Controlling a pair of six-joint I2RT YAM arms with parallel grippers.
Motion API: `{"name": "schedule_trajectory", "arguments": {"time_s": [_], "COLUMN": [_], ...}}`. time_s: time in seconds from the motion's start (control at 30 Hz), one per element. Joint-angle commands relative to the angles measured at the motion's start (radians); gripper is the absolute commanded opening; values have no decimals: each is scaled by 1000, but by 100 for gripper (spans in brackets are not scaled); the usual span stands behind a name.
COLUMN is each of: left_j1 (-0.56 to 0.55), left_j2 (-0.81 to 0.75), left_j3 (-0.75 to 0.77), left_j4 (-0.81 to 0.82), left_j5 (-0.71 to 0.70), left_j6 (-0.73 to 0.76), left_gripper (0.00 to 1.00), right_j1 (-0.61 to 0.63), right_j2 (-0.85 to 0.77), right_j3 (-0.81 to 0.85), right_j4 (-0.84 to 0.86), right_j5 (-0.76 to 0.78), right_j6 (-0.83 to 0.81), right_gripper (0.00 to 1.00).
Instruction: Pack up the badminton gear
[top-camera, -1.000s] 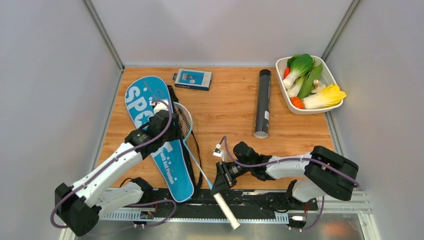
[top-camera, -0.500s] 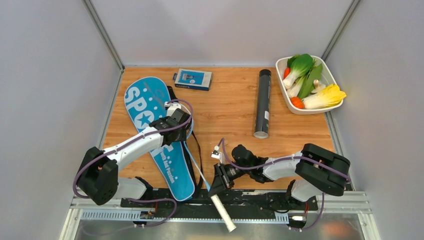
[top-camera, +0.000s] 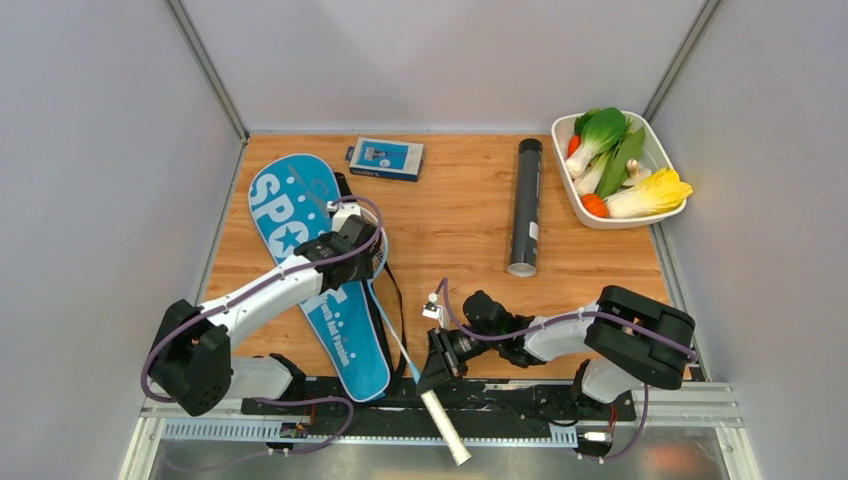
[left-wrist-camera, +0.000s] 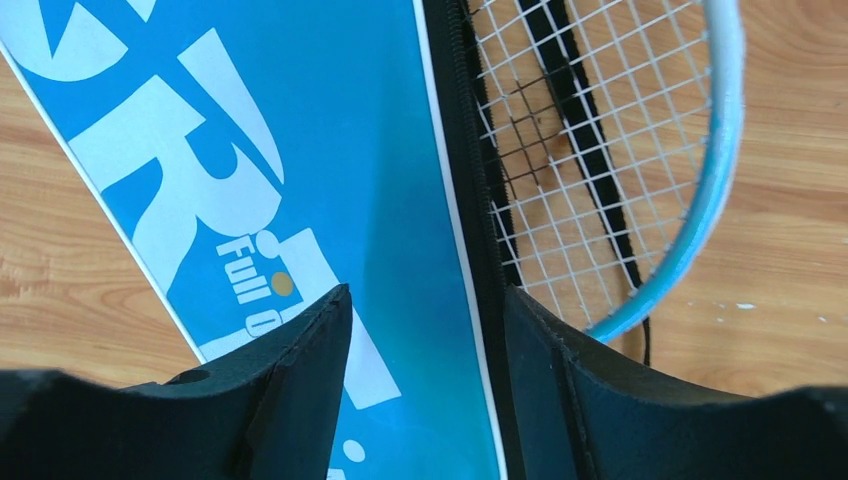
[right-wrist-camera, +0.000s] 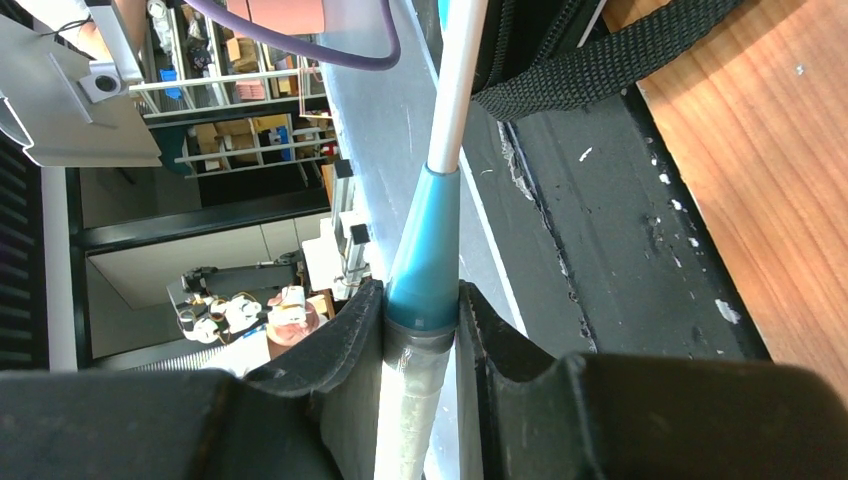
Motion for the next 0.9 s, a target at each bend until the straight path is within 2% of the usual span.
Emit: {"name": "schedule_trajectory", "arguments": {"time_s": [0.0, 0.17, 0.53, 0.6, 0.63, 0.67, 0.73, 0.8, 0.87], "left_j1": [1, 0, 9, 9, 8, 9, 9, 8, 8], "left_j2": [-69, -72, 95, 108, 110, 108, 96, 82, 71], "left_j3": [21, 21, 53, 47, 44, 36, 22, 12, 13], "left_j4": [12, 17, 31, 26, 22, 21, 24, 26, 14], "left_j5": [43, 37, -15, -24, -32, -35, -41, -46, -52], "left_j6": [-48, -53, -33, -35, -34, -34, -33, -29, -26], "left_gripper": [63, 61, 60, 52, 44, 30, 14, 2, 0], "right_j1": [9, 9, 9, 9, 9, 9, 10, 9, 9], "right_j2": [-9, -18, -57, -60, -60, -61, -64, -65, -66], "right_j3": [17, 8, 12, 11, 11, 13, 13, 13, 15], "right_j4": [128, 136, 103, 103, 103, 101, 102, 102, 104], "right_j5": [7, 10, 19, 20, 19, 19, 19, 20, 20], "right_j6": [-34, -26, -36, -35, -34, -35, -34, -31, -30], "right_gripper": [0, 0, 0, 0, 0, 0, 0, 0, 0]}}
